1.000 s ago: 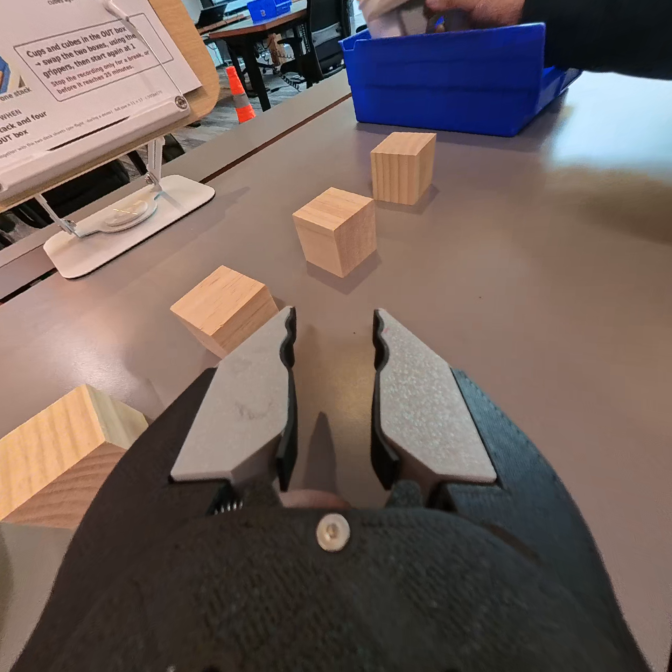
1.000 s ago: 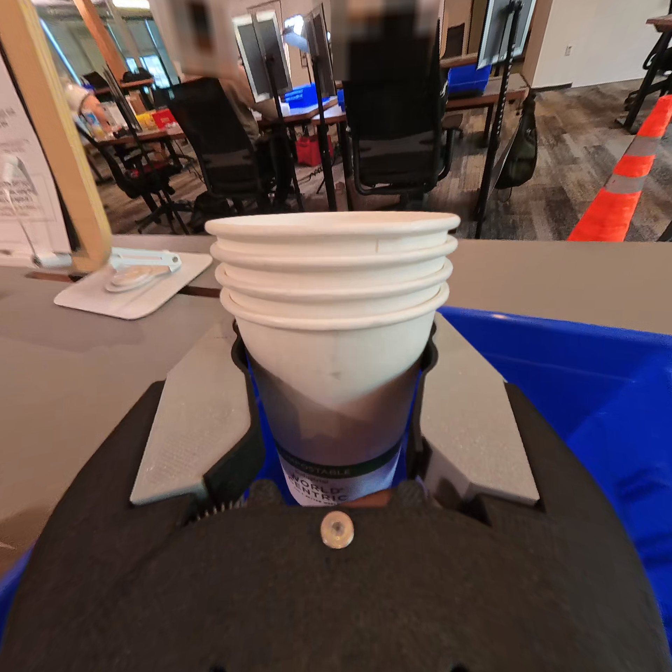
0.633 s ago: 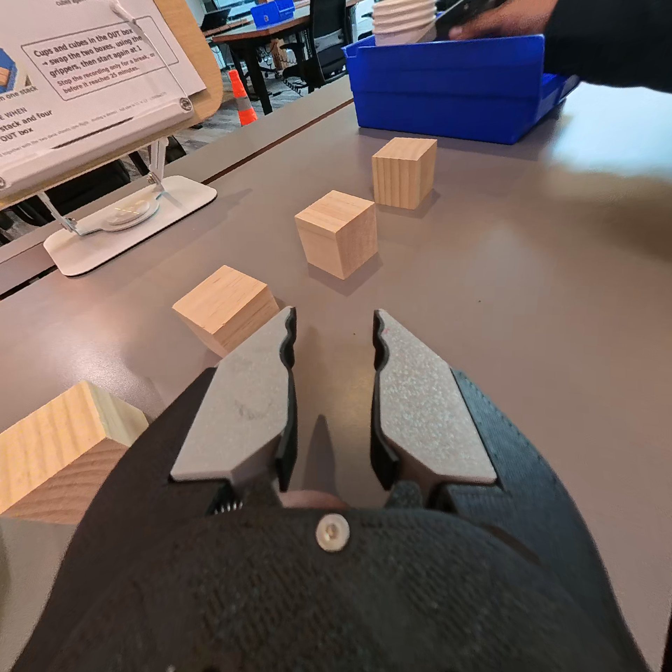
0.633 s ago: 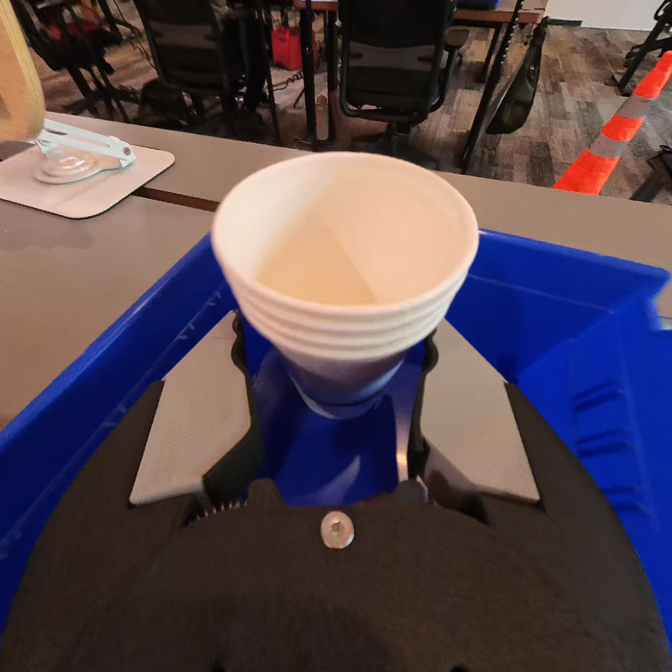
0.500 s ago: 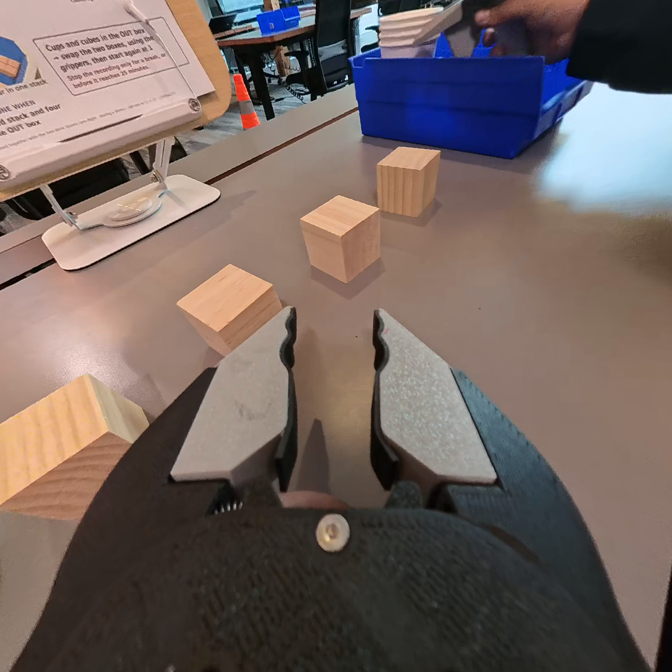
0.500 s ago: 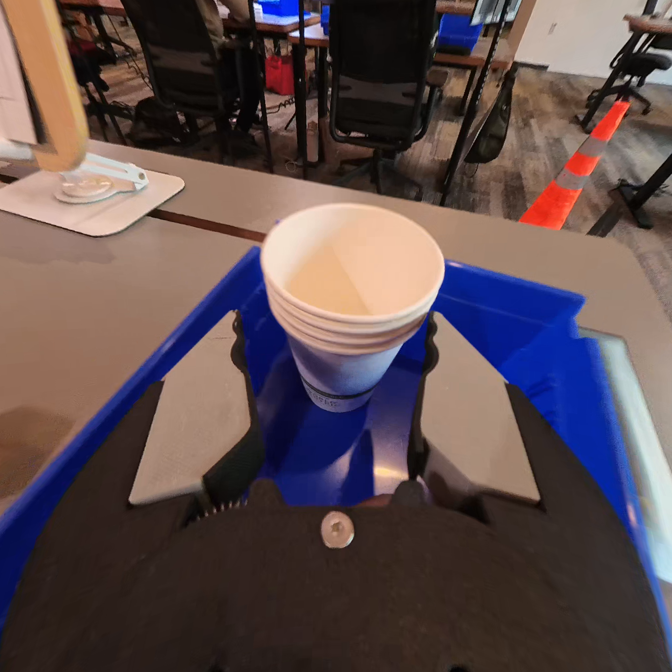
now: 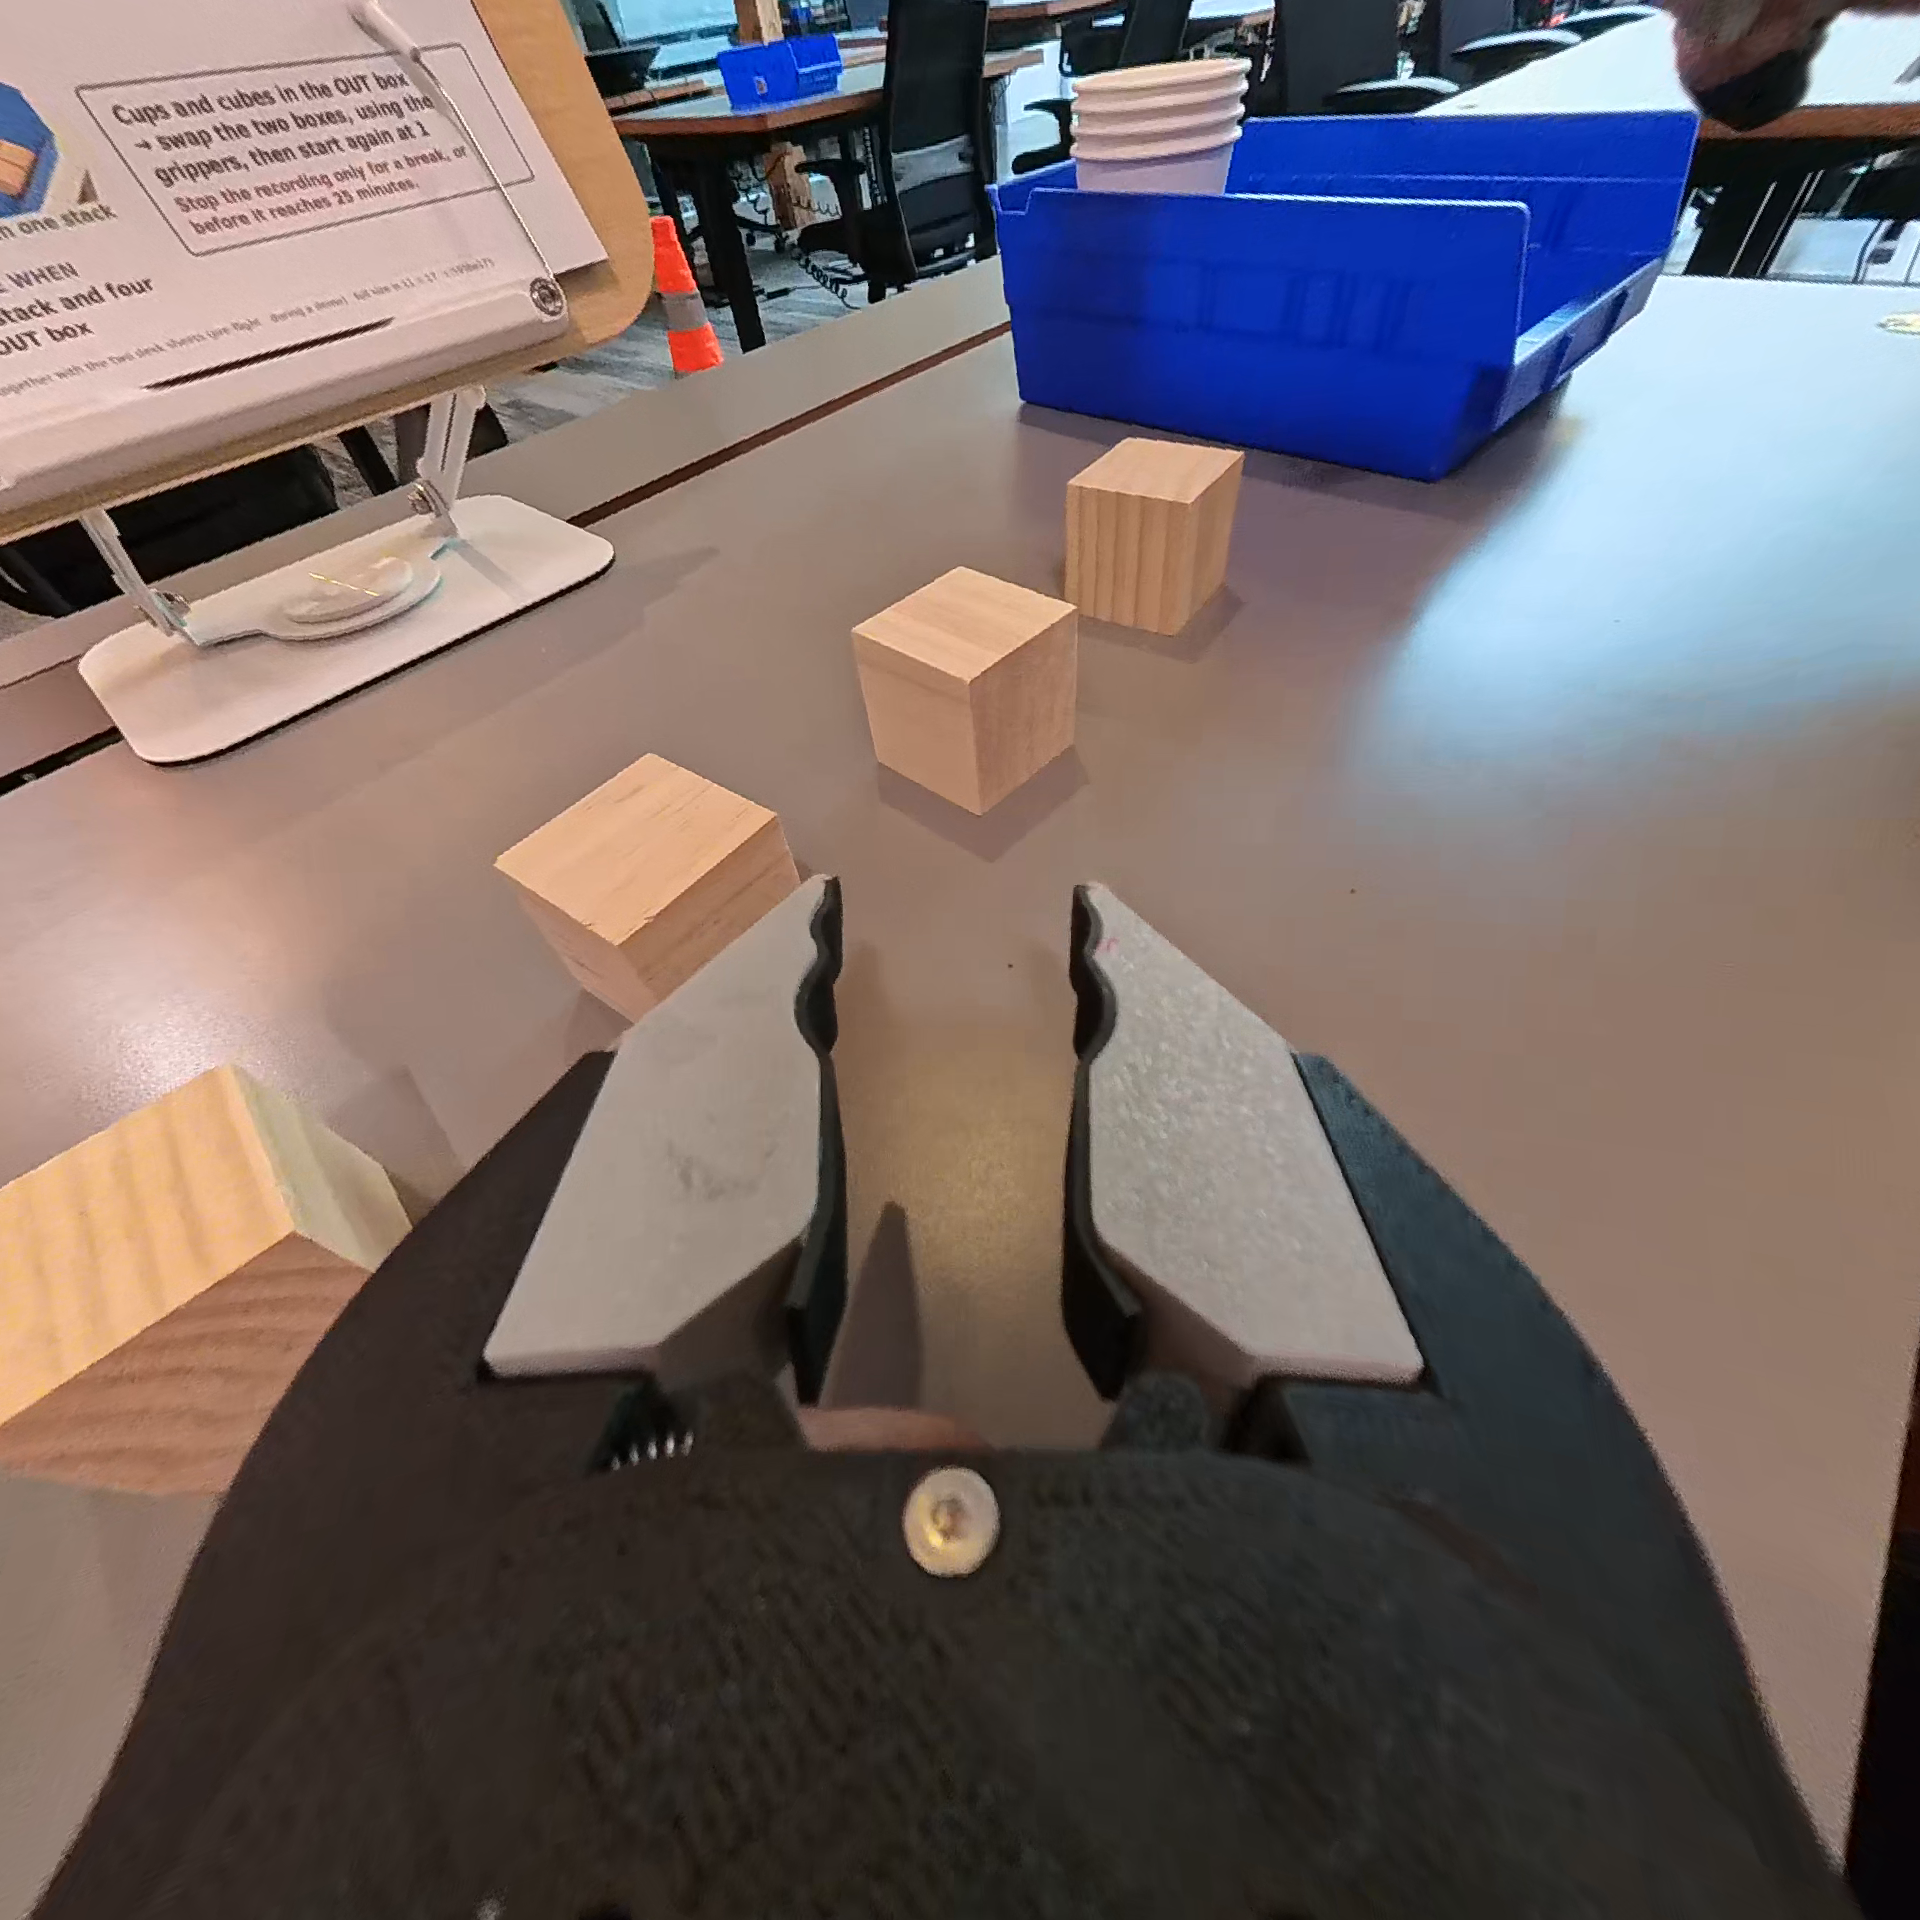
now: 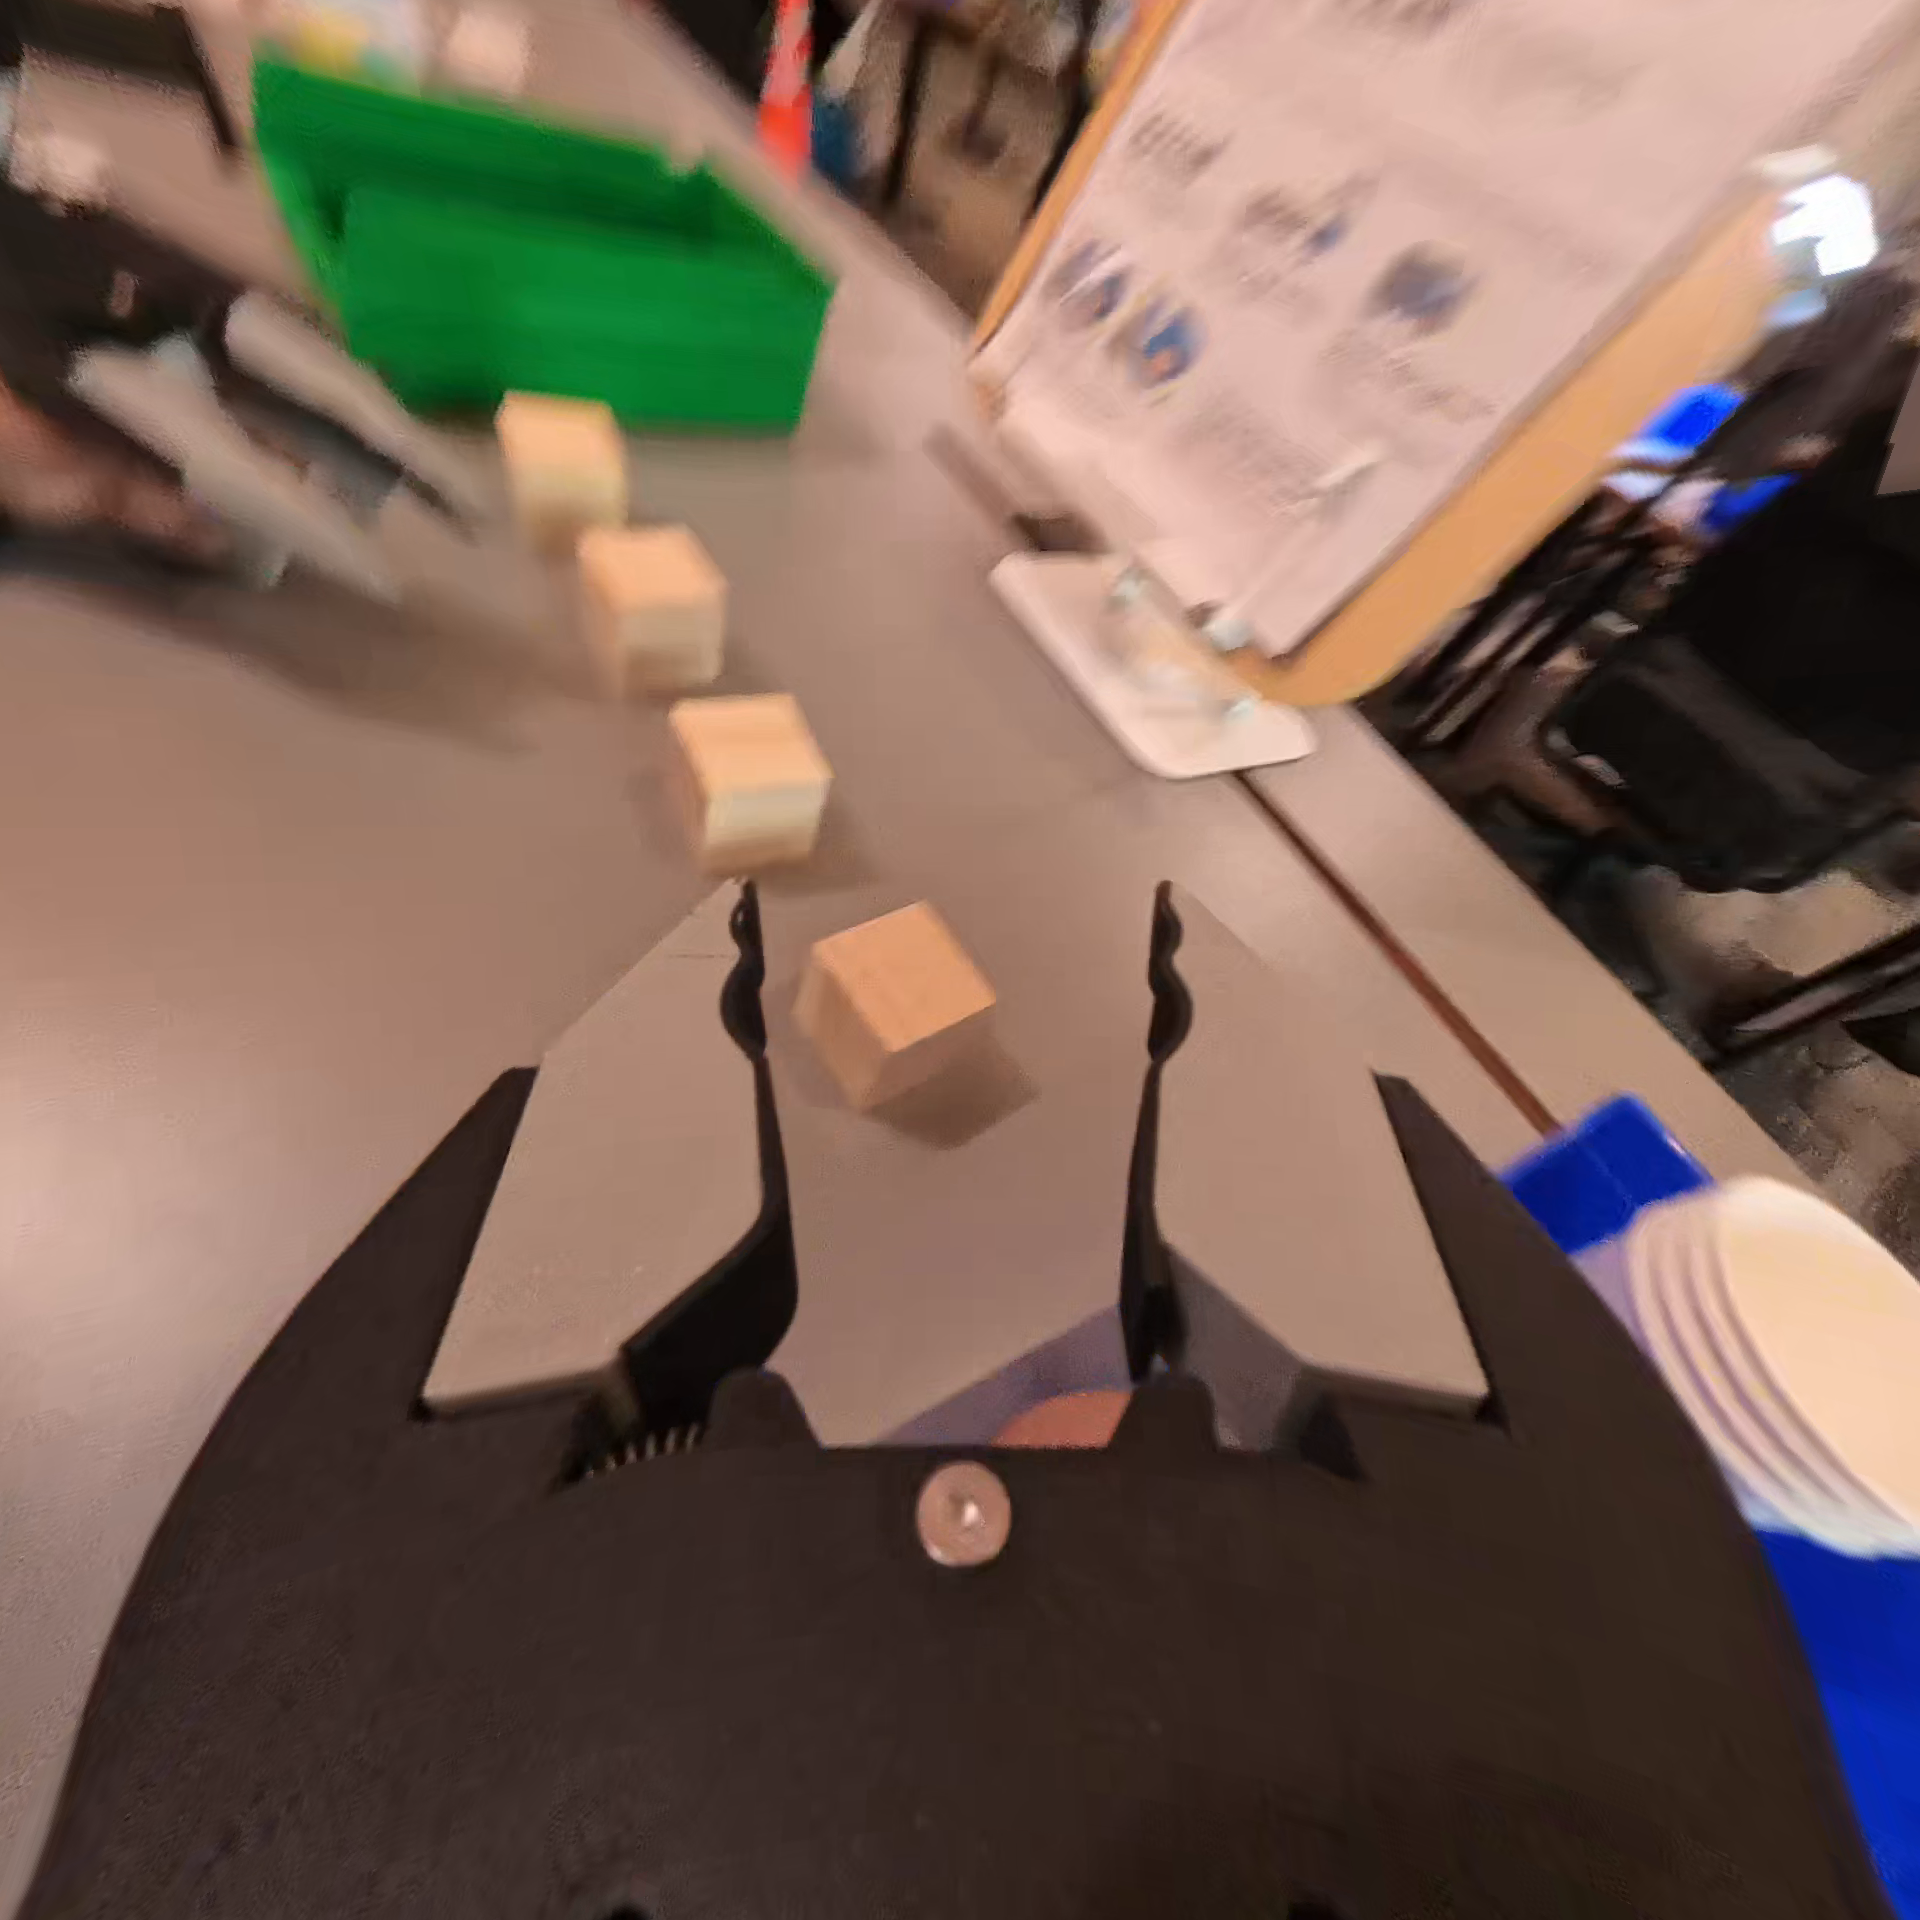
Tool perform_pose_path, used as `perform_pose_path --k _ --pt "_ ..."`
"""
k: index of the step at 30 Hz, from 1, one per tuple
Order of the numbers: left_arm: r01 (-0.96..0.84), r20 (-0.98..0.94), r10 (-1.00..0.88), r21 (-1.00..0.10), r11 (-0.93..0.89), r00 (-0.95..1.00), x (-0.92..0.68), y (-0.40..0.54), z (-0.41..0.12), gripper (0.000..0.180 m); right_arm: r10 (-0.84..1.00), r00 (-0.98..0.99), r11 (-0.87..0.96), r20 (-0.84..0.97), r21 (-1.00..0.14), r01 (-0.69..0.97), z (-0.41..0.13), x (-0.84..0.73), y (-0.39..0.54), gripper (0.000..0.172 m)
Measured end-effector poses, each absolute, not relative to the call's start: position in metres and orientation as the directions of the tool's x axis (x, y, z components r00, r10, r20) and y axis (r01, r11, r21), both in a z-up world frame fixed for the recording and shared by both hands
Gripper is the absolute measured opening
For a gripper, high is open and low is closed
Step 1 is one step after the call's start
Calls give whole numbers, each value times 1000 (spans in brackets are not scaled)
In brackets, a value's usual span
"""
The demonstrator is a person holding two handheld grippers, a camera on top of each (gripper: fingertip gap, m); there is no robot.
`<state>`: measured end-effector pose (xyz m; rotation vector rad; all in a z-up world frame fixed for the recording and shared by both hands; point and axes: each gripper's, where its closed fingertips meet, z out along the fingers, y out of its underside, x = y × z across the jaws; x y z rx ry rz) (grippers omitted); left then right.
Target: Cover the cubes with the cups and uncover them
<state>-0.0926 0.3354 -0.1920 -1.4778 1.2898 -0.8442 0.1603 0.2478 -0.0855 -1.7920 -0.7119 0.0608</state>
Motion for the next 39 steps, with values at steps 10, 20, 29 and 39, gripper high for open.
perform_pose_path --k 10,20,29,39 --pt "-284 -61 -978 -959 2 199 -95 336 -189 41 733 629 -453 259 -505 735 -189 125 308 82" --pt "-301 -75 -980 -953 17 183 -94 332 -192 42 782 565 -478 263 -328 815 -243 135 319 62" --pt "-318 -83 -980 -948 21 182 -92 332 -194 42 510 790 -469 340 -660 587 -118 182 303 61" --pt "-332 -81 -979 -943 14 189 -92 333 -197 41 112 916 -781 384 -536 320 -129 353 220 62"
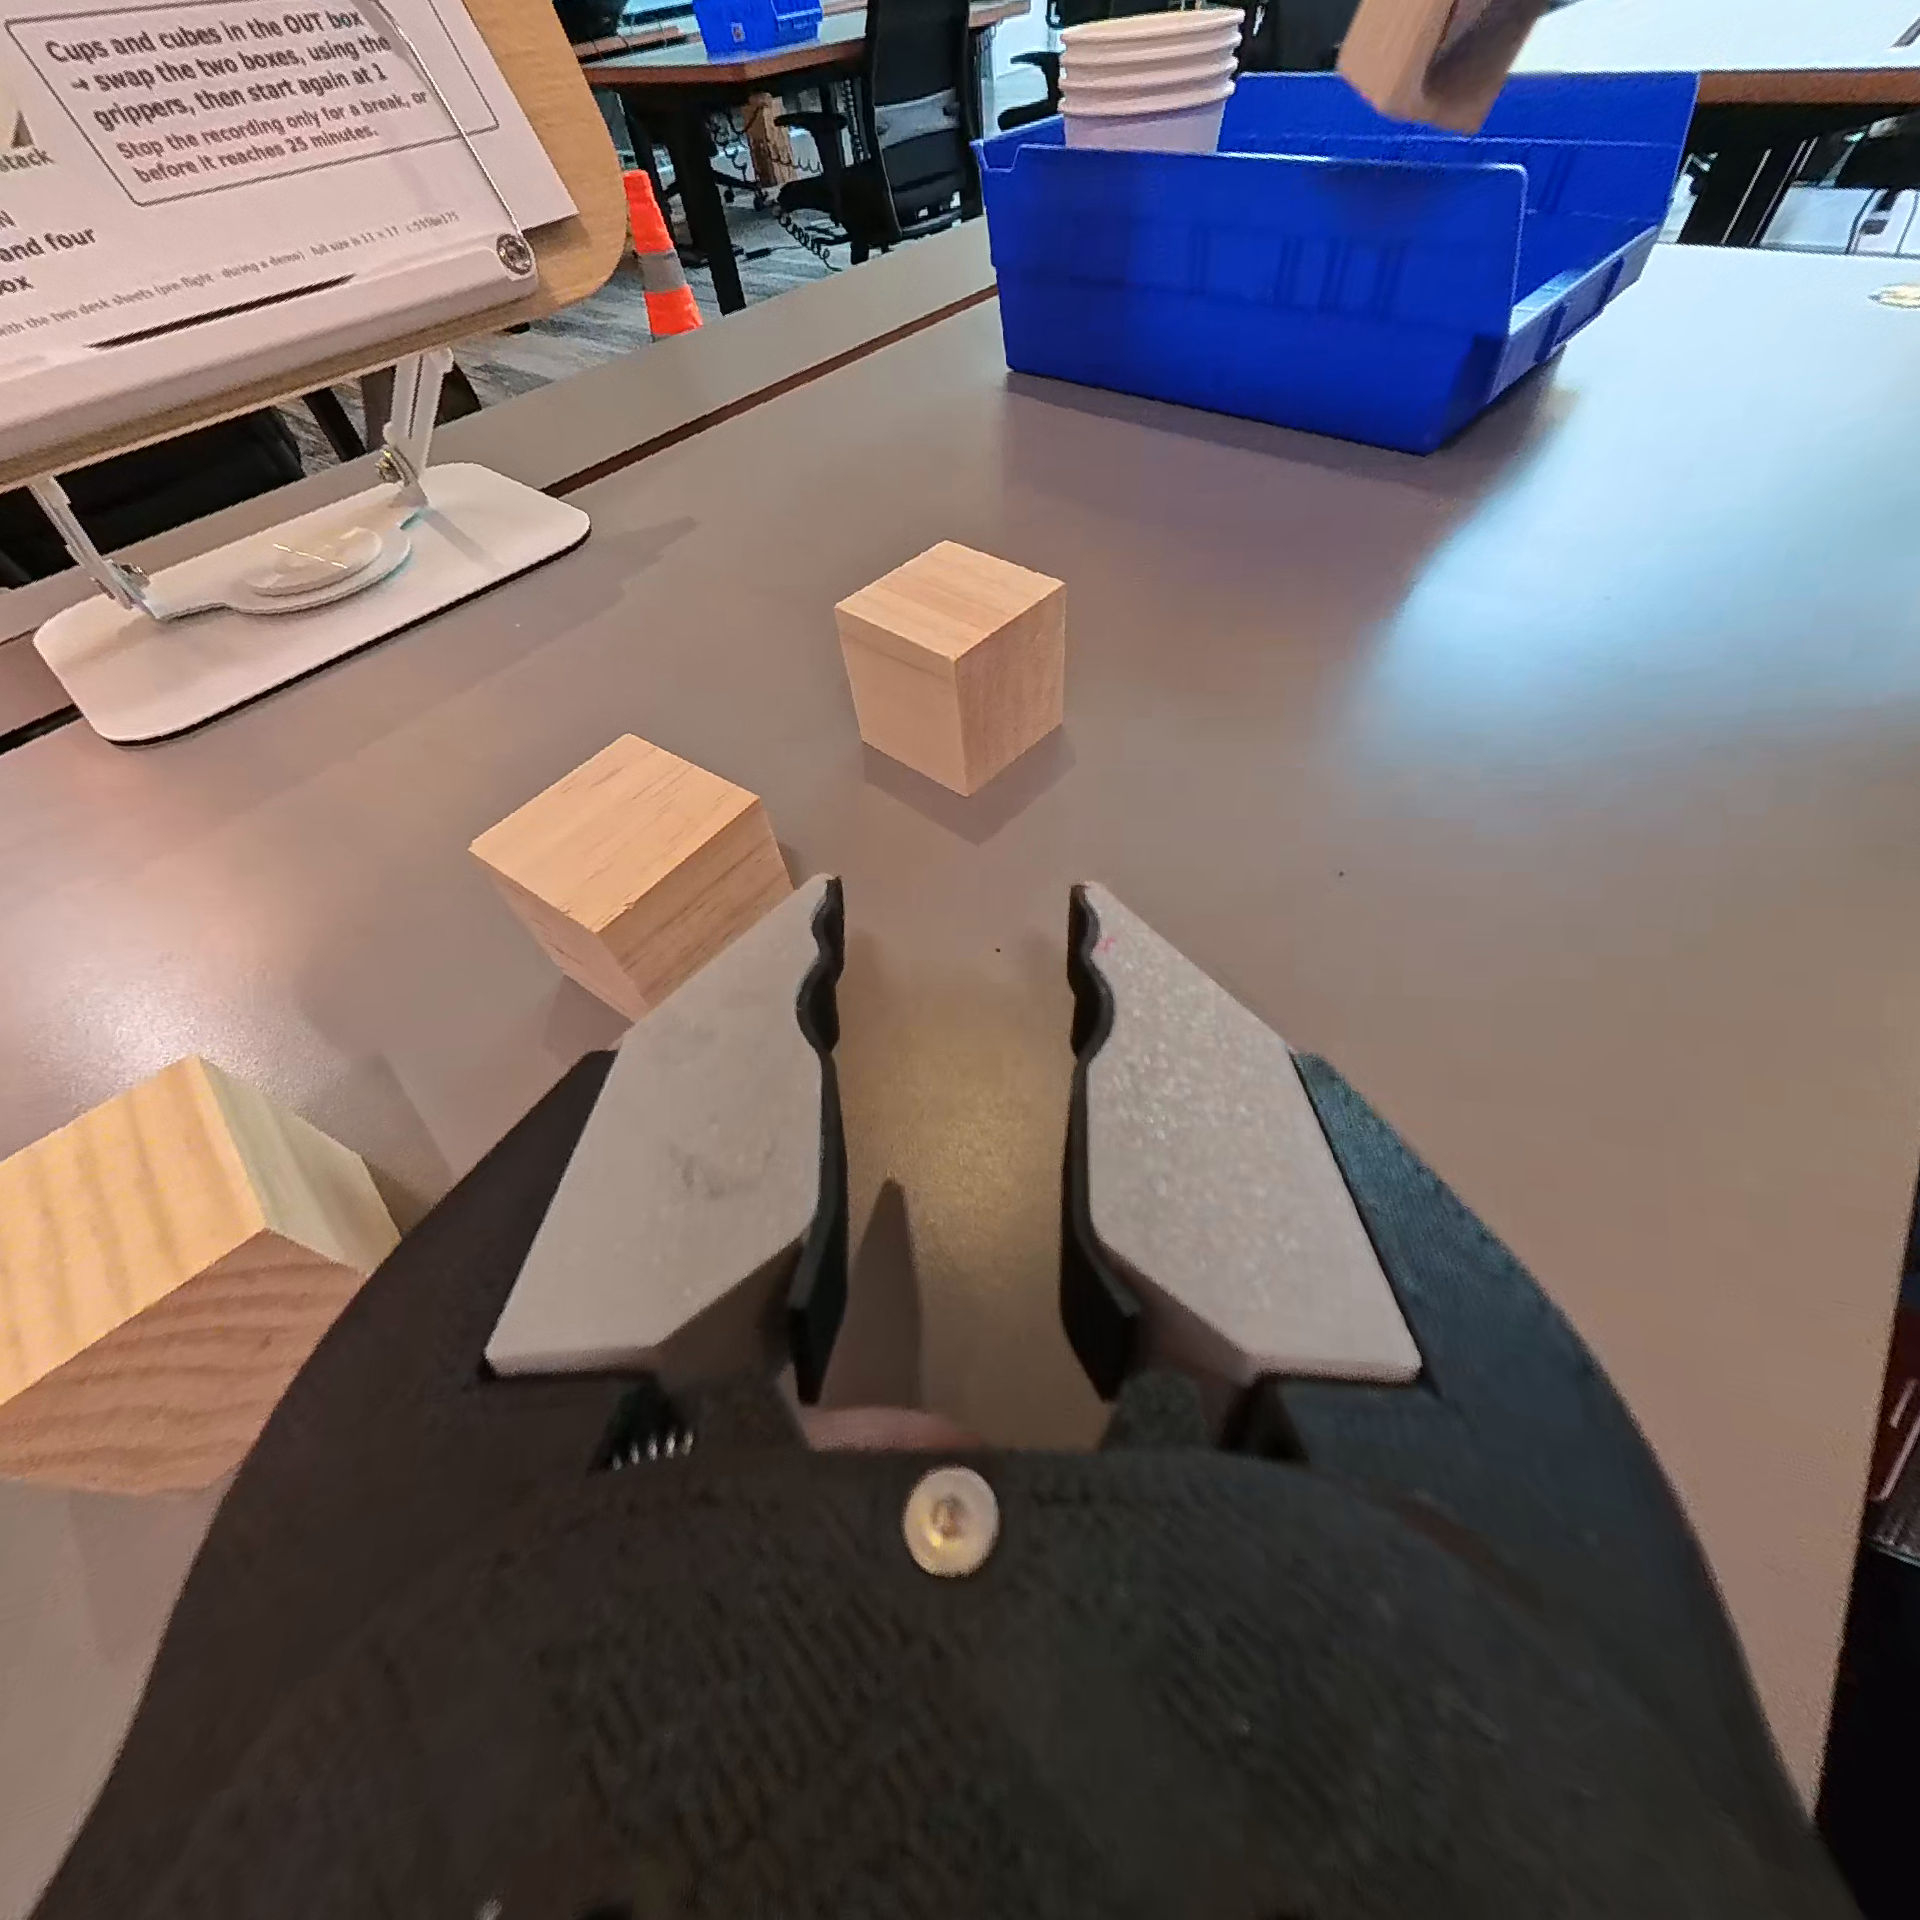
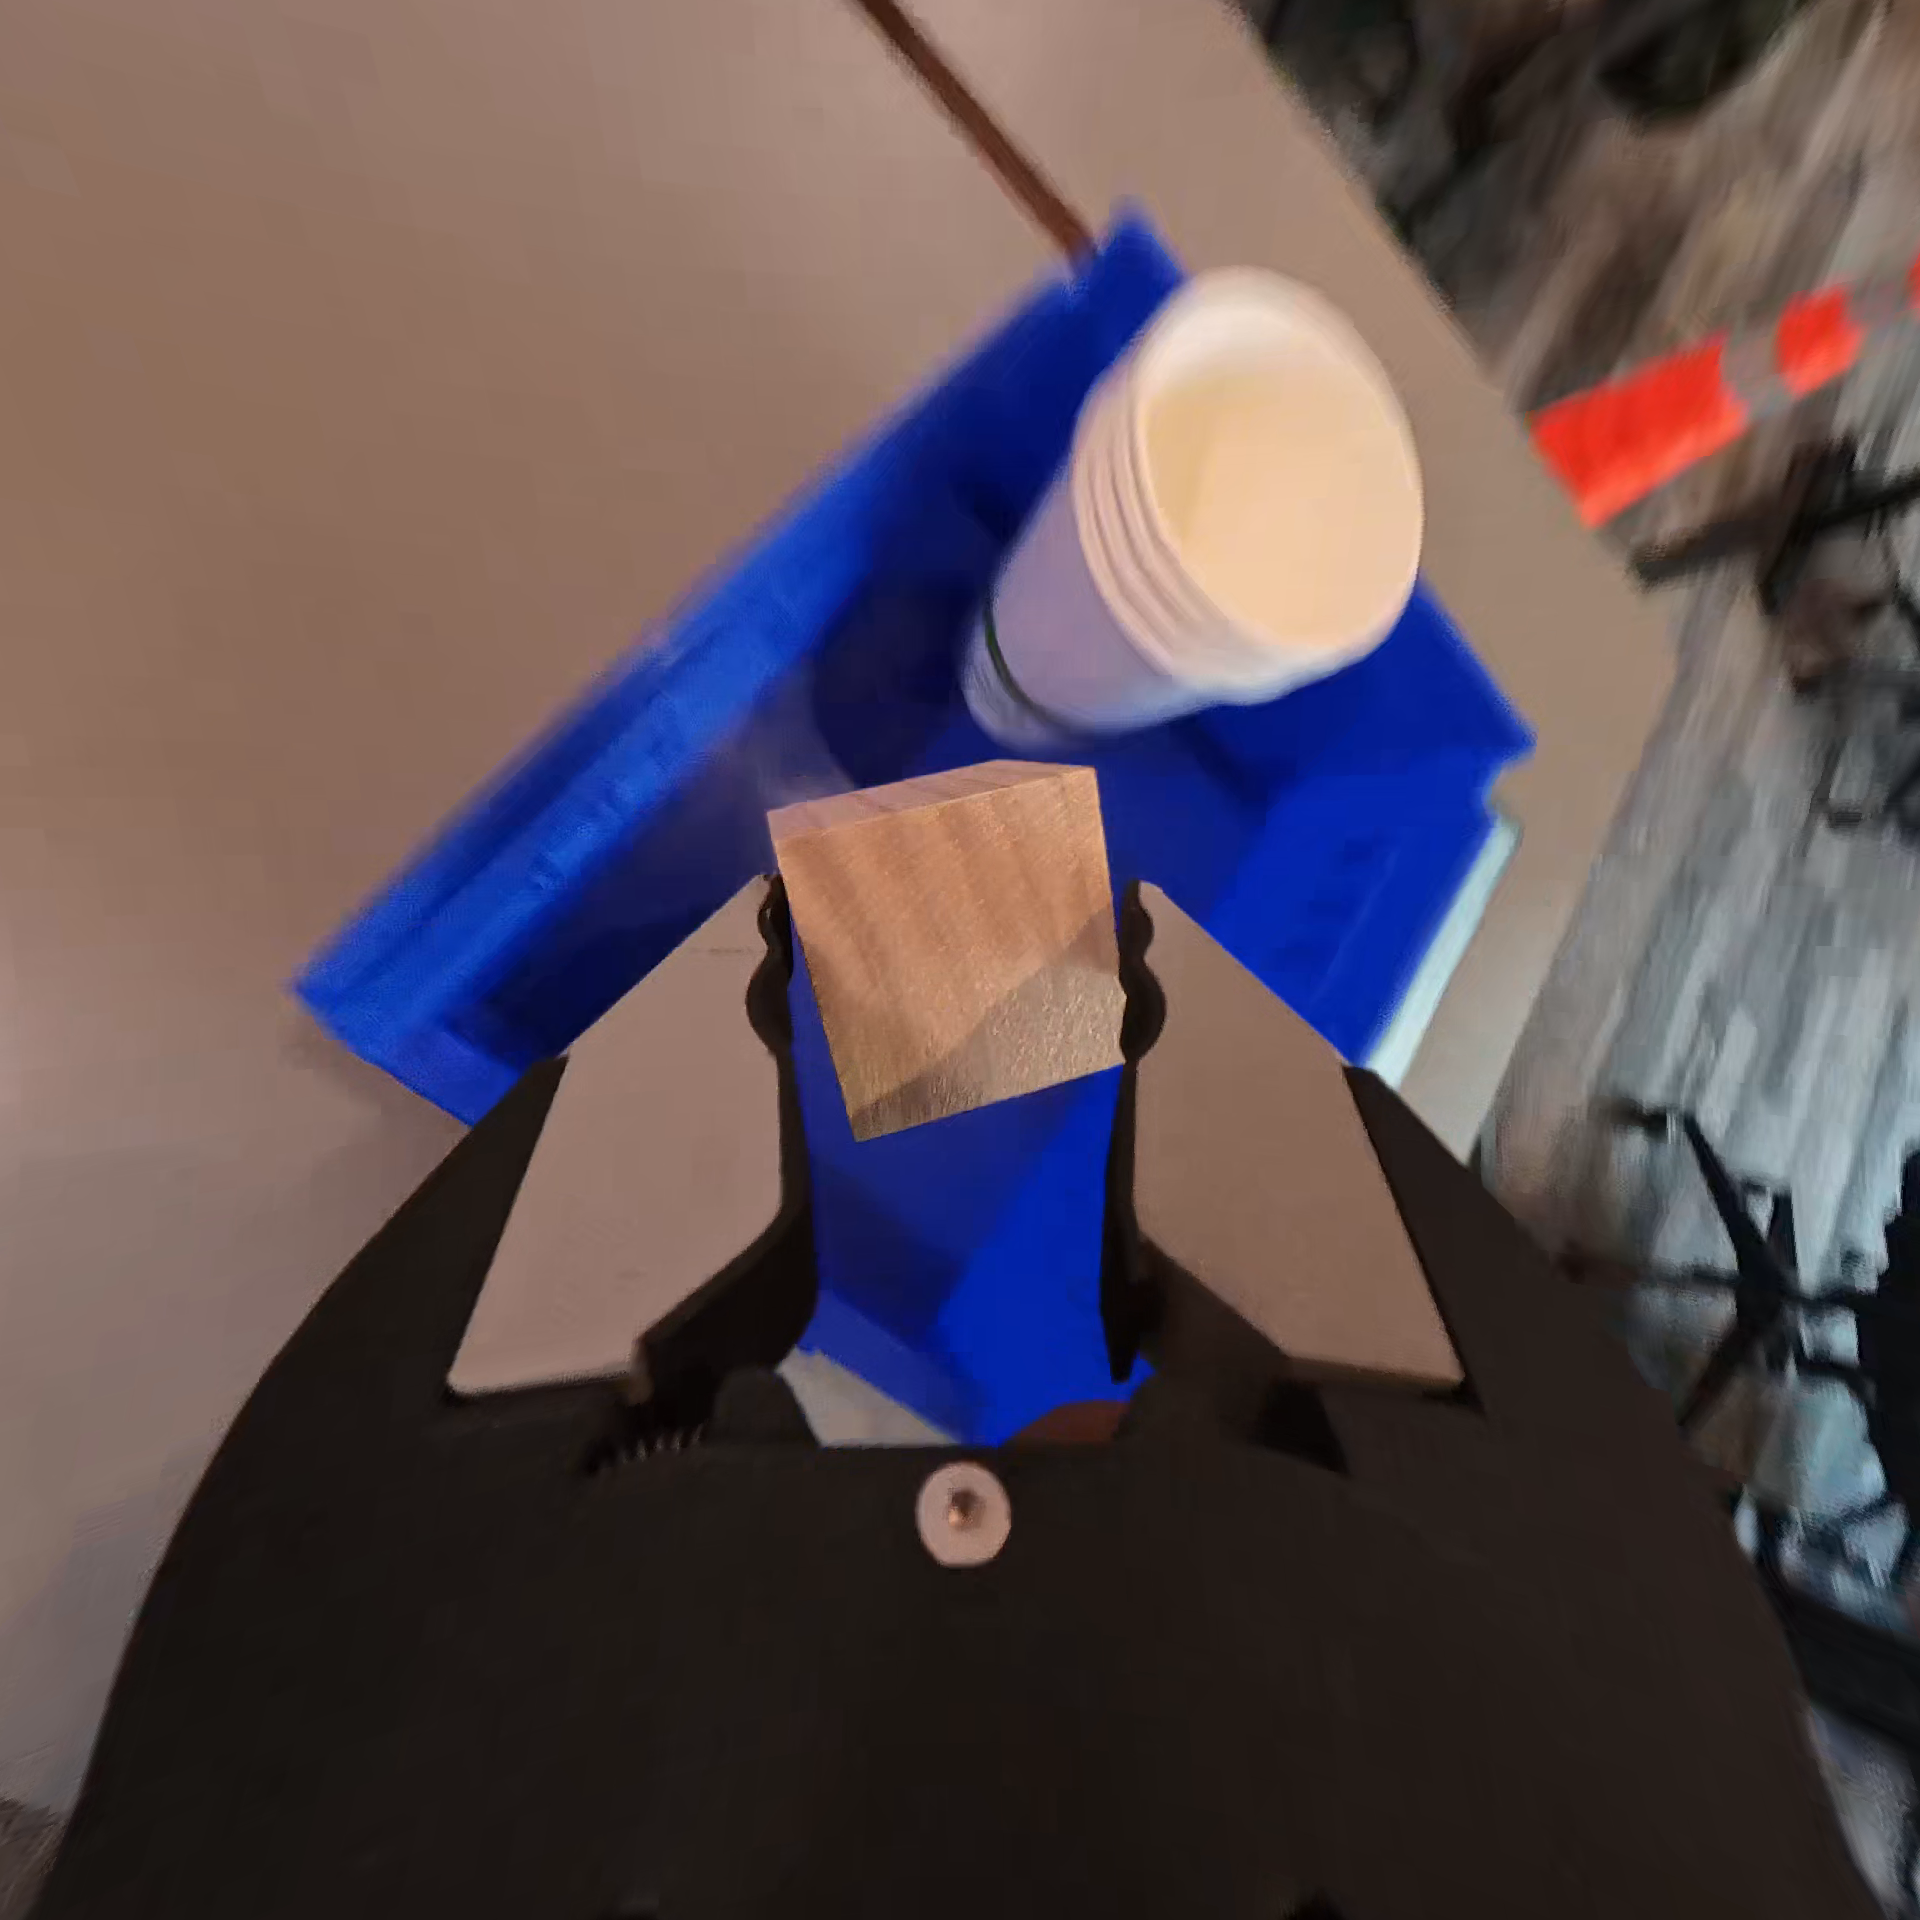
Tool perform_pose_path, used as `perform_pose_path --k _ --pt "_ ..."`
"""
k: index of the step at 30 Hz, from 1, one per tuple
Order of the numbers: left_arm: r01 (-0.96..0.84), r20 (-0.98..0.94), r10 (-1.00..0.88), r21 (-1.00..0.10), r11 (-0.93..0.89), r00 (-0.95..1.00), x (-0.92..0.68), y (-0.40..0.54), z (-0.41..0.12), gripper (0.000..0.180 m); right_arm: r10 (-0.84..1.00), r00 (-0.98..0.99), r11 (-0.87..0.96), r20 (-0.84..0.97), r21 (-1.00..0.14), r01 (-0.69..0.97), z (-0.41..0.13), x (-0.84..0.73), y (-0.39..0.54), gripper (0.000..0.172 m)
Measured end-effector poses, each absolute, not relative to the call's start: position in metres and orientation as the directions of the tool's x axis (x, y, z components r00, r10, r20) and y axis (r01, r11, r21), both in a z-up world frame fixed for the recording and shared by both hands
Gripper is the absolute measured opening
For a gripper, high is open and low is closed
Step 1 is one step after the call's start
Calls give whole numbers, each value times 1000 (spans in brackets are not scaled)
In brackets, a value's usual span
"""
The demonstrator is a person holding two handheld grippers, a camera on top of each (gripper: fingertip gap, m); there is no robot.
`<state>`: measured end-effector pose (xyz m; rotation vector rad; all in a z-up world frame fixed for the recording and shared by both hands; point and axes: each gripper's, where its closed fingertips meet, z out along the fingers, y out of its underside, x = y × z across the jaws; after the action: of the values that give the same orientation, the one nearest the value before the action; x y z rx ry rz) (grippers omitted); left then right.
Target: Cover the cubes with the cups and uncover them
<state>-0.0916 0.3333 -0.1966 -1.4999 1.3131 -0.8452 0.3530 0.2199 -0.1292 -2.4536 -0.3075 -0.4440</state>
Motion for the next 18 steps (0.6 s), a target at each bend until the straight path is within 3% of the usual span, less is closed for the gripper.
perform_pose_path --k 4,8,12,16,18 --pt "-338 -98 -977 -941 28 192 -91 333 -197 41 -23 930 -913 366 -386 129 -192 396 190 62" --pt "-347 -98 -977 -938 27 189 -91 333 -198 41 -139 919 -941 370 -339 -6 -235 422 181 61" --pt "-339 -93 -977 -941 24 190 -91 333 -197 41 -200 911 -906 361 -422 -32 -227 424 191 63" --pt "-342 -106 -976 -939 35 191 -91 332 -197 41 -215 883 -875 418 -484 15 -185 416 199 70" --pt "-340 -112 -975 -939 41 194 -91 332 -197 41 -188 904 -817 385 -572 74 -153 387 215 72"
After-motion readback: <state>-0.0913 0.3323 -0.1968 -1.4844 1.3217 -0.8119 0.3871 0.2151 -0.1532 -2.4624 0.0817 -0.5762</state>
